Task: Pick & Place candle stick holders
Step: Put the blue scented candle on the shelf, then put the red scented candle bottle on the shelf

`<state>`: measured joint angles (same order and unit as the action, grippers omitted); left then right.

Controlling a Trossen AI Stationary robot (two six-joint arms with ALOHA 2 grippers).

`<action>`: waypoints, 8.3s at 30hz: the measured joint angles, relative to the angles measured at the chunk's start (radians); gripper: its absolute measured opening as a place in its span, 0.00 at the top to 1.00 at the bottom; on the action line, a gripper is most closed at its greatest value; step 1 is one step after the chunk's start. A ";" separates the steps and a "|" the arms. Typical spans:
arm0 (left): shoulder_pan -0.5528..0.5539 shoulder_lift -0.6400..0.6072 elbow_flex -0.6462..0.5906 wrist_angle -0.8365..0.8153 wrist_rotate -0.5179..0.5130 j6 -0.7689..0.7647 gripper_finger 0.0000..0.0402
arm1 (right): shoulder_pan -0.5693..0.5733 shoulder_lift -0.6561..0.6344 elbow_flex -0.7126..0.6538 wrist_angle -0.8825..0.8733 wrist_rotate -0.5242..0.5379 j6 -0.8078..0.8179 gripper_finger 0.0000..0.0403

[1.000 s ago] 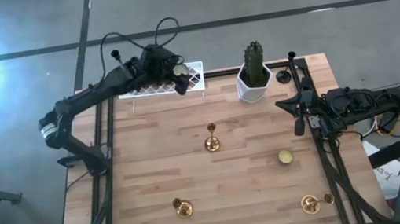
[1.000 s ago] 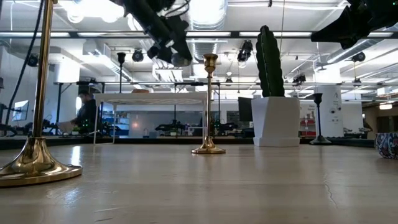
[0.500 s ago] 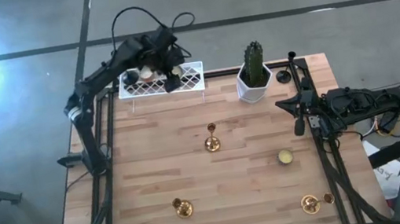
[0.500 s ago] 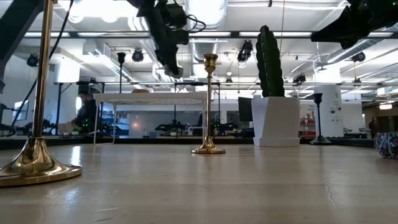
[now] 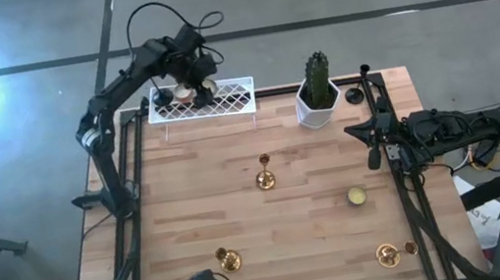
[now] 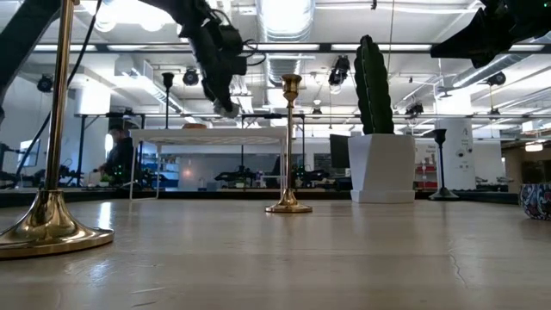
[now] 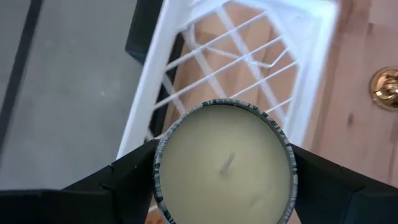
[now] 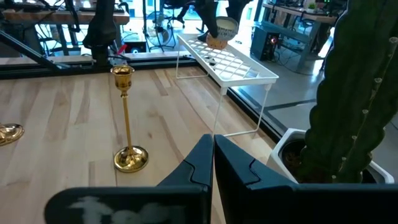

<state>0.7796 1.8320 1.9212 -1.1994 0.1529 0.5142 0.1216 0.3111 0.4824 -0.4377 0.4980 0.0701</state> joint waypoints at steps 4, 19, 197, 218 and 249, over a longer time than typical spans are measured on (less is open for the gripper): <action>0.049 0.001 -0.019 0.031 0.028 0.008 0.25 | 0.000 0.000 0.000 0.000 0.000 0.000 0.98; 0.090 0.036 -0.107 0.161 0.142 0.082 0.25 | 0.000 0.000 0.000 0.000 0.000 -0.002 0.98; -0.691 -0.905 -1.534 1.876 0.009 -0.360 0.05 | 0.572 0.653 0.087 -0.565 -0.362 1.441 0.60; -0.691 -0.905 -1.534 1.879 0.004 -0.364 0.05 | 0.579 0.844 -0.054 -0.310 -0.423 1.208 0.41; -0.691 -0.904 -1.534 1.879 0.006 -0.370 0.05 | 0.515 0.856 -0.064 -0.167 -0.254 1.110 0.19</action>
<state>0.0883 0.9276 0.3874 0.6792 0.1587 0.1443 0.6368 1.1671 0.4187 -0.6048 0.2445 1.1804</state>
